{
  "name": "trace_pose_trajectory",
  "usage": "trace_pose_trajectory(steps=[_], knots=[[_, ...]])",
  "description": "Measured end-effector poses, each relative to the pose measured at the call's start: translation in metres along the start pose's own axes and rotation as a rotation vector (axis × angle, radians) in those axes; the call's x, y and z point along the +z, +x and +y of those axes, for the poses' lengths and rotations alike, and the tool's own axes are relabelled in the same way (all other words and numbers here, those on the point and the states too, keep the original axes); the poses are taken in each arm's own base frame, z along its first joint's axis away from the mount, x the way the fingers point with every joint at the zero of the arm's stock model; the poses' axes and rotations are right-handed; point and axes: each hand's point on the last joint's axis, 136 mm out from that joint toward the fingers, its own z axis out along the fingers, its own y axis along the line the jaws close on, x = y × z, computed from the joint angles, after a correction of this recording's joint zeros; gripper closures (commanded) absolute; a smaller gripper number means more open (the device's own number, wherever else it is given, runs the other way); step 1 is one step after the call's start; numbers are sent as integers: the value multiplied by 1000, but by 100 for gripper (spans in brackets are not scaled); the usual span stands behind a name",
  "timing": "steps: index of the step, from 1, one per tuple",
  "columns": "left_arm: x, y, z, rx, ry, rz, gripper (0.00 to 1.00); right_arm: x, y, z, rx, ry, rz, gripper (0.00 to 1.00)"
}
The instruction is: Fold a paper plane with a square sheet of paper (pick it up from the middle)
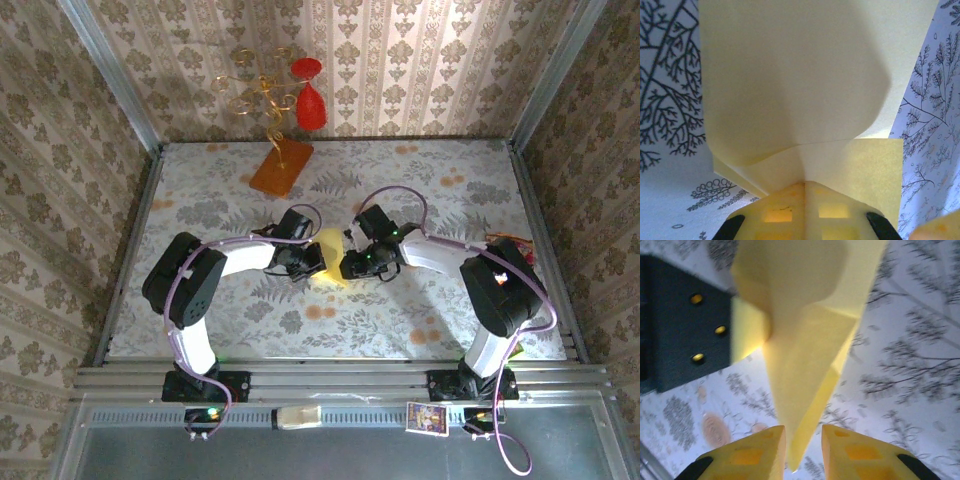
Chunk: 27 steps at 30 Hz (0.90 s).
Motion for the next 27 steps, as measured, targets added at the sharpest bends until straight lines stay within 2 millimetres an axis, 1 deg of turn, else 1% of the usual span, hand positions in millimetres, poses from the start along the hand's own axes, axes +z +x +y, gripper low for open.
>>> trace_pose_trajectory(steps=[3, 5, 8, 10, 12, 14, 17, 22, 27], knots=[[0, 0, 0, 0, 2, 2, 94, -4, 0, 11, -28, -10, -14, 76], [0, 0, 0, 0, 2, 2, 94, -7, -3, 10, -37, 19, -35, 73], [0, 0, 0, 0, 2, 3, 94, -15, -11, 3, -41, 71, -84, 73], [0, 1, 0, 0, 3, 5, 94, -20, -13, 4, -46, 74, -100, 76], [0, 1, -1, 0, 4, 6, 94, -21, -15, 7, -51, 55, -106, 80], [1, 0, -1, 0, 4, 6, 93, -16, -14, 12, -53, 25, -94, 84], [1, 0, -1, 0, 5, 5, 93, -6, -9, 16, -47, -10, -54, 87], [1, 0, -2, 1, 6, 4, 93, 14, -2, 17, -28, -52, 6, 89], [1, 0, -2, 1, 7, 4, 93, 24, -5, 19, -23, -65, 29, 89]])
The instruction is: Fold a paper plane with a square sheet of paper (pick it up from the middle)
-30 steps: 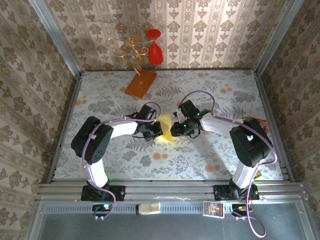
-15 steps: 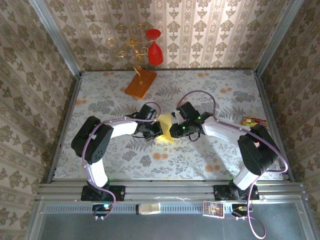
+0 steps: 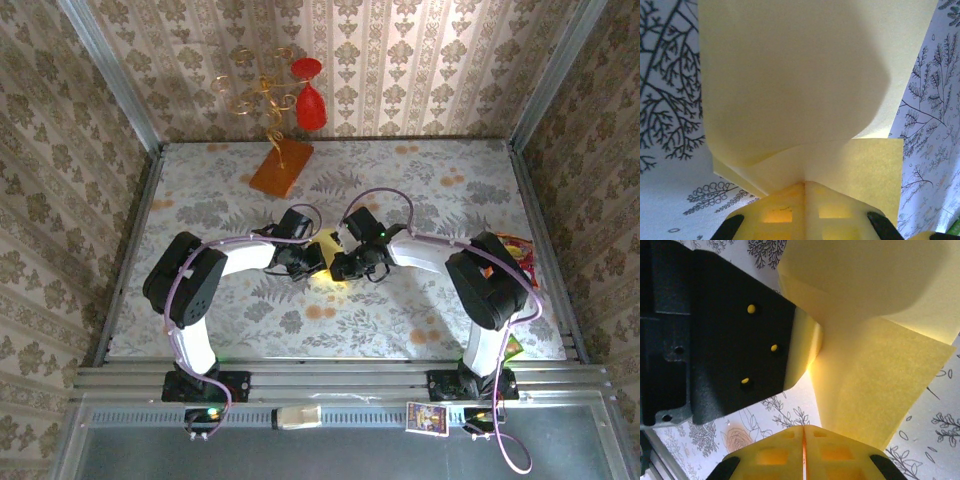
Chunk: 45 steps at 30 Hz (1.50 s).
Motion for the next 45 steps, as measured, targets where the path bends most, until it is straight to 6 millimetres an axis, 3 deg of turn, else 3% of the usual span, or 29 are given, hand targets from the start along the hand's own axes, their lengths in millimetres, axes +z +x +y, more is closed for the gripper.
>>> trace_pose_trajectory(steps=[13, 45], knots=[[0, 0, 0, 0, -1, 0, 93, 14, 4, -7, 16, 23, 50, 89], [-1, -3, -2, 13, 16, -2, 91, 20, 6, -19, 15, 72, 70, 90]])
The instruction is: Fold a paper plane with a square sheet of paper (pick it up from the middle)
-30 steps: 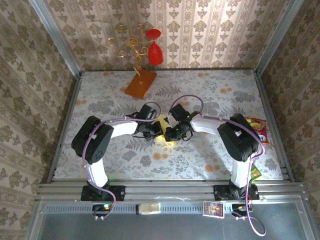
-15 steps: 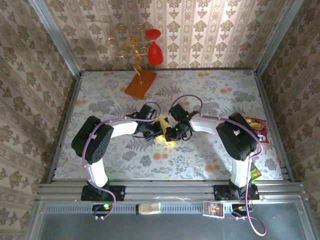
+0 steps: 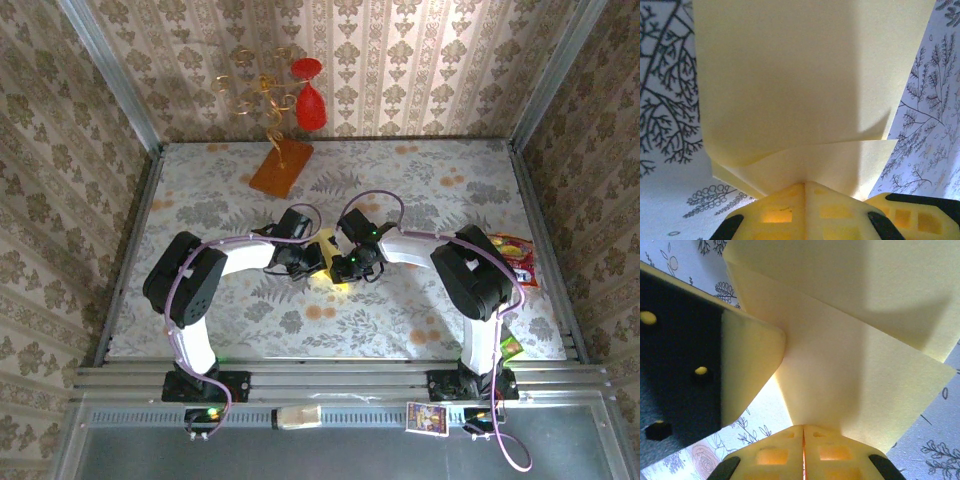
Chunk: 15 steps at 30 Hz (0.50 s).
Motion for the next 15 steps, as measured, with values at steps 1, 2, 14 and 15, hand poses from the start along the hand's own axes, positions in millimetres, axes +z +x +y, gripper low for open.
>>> trace_pose_trajectory(steps=[1, 2, 14, 15], knots=[[0, -1, -2, 10, 6, -4, 91, 0, 0, 0, 0, 0, 1, 90], [0, -3, -4, 21, 17, -9, 90, 0, 0, 0, 0, 1, 2, 90], [0, -9, -16, 57, 63, -34, 90, 0, 1, 0, 2, 1, 3, 90], [0, -9, -15, 55, 58, -37, 90, 0, 1, 0, 2, 1, 3, 90]])
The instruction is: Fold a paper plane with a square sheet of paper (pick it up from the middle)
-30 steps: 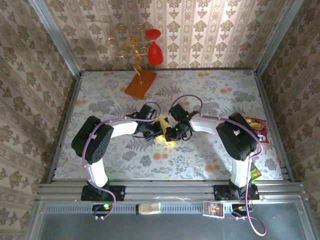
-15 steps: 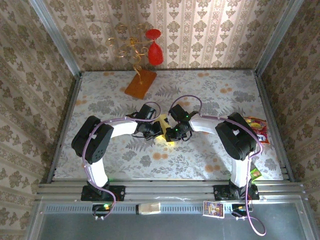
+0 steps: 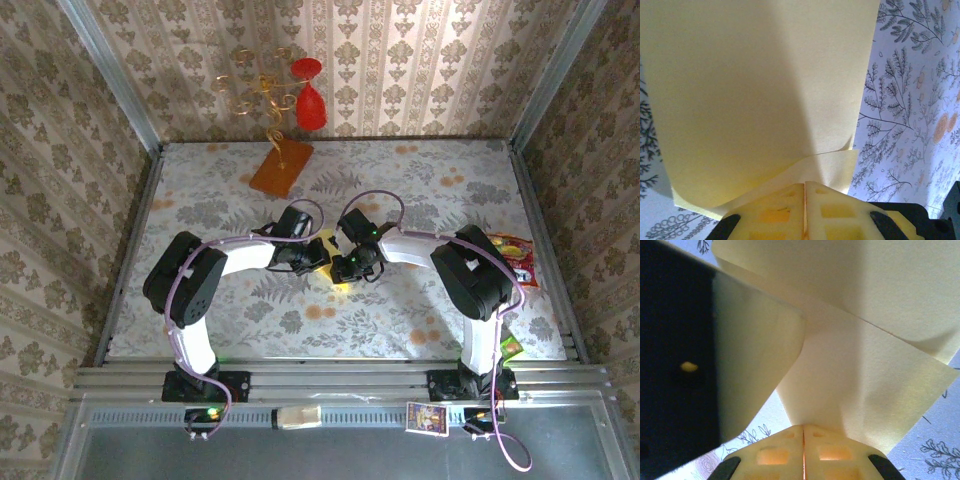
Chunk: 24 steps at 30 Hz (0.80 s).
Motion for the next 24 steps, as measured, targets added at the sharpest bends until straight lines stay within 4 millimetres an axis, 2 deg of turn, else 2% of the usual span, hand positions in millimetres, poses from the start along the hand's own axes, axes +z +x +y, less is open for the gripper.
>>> trace_pose_trajectory(steps=[15, 24], knots=[[-5, -14, 19, -36, -61, -48, 90, 0, 0, -1, 9, 5, 1, 90], [-6, -17, 22, -42, -68, -56, 90, 0, 0, -1, 10, 6, 2, 90]])
